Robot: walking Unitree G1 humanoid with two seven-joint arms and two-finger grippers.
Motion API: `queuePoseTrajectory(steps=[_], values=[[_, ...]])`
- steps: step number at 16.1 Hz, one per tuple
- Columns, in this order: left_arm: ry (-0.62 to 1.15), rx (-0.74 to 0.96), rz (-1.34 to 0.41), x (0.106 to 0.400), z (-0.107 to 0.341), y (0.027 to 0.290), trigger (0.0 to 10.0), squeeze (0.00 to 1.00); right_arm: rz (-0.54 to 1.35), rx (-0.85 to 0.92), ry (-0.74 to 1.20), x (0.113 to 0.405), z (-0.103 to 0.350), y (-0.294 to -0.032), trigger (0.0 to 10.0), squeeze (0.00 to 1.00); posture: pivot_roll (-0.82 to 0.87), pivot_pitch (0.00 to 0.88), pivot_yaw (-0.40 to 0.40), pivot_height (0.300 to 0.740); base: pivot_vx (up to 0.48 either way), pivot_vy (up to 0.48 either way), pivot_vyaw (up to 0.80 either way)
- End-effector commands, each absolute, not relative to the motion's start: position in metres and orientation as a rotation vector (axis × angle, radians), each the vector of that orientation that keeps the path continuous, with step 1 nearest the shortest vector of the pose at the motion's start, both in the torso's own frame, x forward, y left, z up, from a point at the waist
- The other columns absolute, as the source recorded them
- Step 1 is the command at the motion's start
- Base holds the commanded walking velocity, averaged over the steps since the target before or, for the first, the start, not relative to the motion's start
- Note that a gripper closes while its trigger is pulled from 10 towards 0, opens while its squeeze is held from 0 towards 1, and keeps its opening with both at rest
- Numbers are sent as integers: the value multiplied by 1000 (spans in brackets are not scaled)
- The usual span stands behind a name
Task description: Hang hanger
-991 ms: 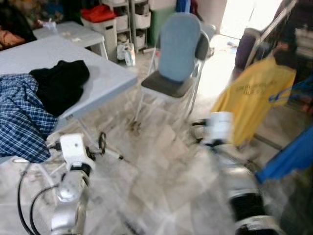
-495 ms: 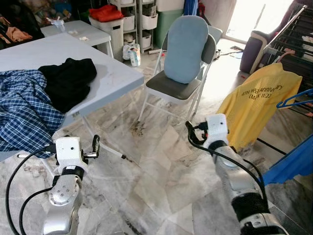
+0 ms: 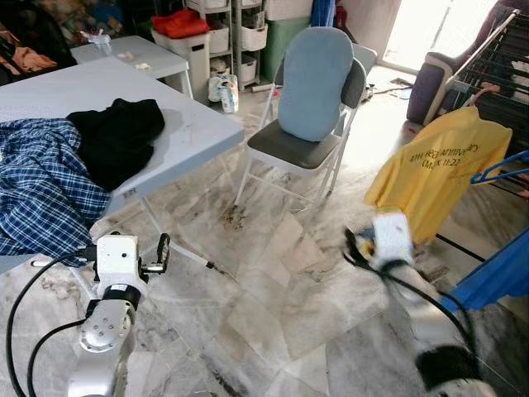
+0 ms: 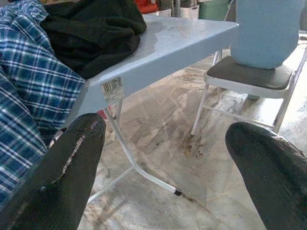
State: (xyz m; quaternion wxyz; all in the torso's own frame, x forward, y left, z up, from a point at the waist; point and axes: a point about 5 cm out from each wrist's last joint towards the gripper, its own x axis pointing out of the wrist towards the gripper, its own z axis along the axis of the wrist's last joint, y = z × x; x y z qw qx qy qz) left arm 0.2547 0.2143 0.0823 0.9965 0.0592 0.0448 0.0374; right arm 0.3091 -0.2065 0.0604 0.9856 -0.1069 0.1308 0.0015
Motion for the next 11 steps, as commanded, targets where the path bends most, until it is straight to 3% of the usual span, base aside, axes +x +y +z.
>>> queuePoseTrajectory(steps=[1,3,6,8,10,11], values=[[88,130,65,254,85,215,10000,0,-25,-225,232,310,67,-216,10000,0,14,0,-1,740,0,0,0],[100,119,46,253,82,210,10000,0,-41,-222,224,309,70,-222,10000,0,10,0,2,740,0,0,0],[99,119,36,253,81,208,10000,0,-29,-161,146,320,86,-204,10000,0,9,0,4,740,0,0,0],[91,120,52,253,83,210,10000,0,-20,-27,68,336,105,-176,10000,0,23,0,-1,740,0,0,0],[89,120,56,252,83,210,10000,0,61,-21,23,339,110,-153,10000,0,27,0,-6,740,0,0,0],[89,120,56,251,83,208,10000,0,79,-47,37,336,104,-148,10000,0,38,0,-14,740,0,0,800]])
